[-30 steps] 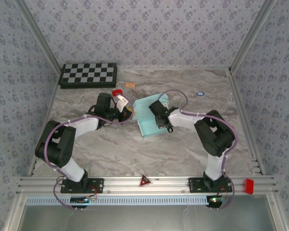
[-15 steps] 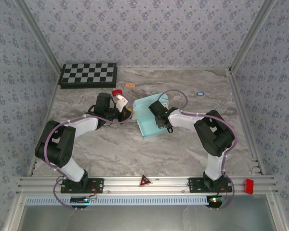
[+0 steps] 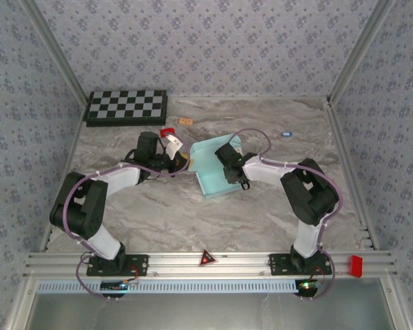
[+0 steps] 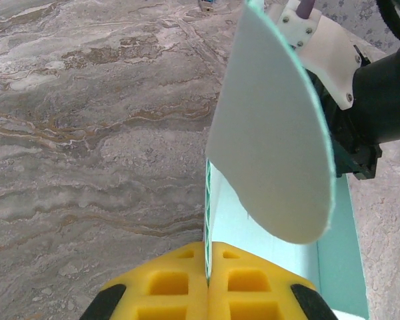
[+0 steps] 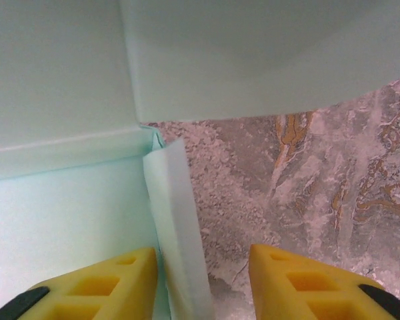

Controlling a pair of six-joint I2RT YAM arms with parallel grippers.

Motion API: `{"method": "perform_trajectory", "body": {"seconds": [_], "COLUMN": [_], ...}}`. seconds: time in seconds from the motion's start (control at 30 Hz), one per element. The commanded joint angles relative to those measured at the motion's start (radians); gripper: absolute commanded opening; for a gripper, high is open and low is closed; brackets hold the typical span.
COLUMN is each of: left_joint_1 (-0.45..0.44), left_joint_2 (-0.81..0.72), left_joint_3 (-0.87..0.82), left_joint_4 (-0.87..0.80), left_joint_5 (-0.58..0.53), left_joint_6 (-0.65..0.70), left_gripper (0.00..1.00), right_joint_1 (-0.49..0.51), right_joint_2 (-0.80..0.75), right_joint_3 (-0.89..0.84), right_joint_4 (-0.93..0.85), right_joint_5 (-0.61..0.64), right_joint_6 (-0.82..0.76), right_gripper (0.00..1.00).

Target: Fold the paper box

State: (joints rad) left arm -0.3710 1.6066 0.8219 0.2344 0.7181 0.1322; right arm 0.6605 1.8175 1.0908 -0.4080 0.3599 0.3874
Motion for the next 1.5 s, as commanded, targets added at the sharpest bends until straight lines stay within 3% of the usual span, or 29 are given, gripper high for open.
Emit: {"method": "perform_trajectory", "body": {"seconds": [0.0, 0.33, 0.8, 1.47], "left_joint_1": [0.007, 0.006, 0.006, 0.005], "left_joint_2": [-0.003, -0.008, -0.008, -0.005], "left_joint_3": [0.028, 0.023, 0.025, 0.030], "left_joint_4": [-0.001, 0.000, -0.003, -0.011], "left_joint_5": [0.039, 0.039, 0.036, 0.034], "left_joint_6": [0.027, 0.032, 0.034, 0.033], "left_gripper": [0.00, 0.00, 0.00, 0.00], "right_joint_1": [-0.007, -0.026, -0.050, -0.076], "right_joint_2": [-0.040, -0.087, -0.068, -0.077], "right_joint_3": [-0.015, -0.009, 0.023, 0.018], "right_joint_4": [-0.058, -0.112, -0.227, -0.174], "right_joint_5": [-0.037, -0.128, -0.197, -0.285], "right_joint_6": [0.004, -0.036, -0.110, -0.093], "right_gripper": [0.44, 0.47, 0.38, 0.32]}}
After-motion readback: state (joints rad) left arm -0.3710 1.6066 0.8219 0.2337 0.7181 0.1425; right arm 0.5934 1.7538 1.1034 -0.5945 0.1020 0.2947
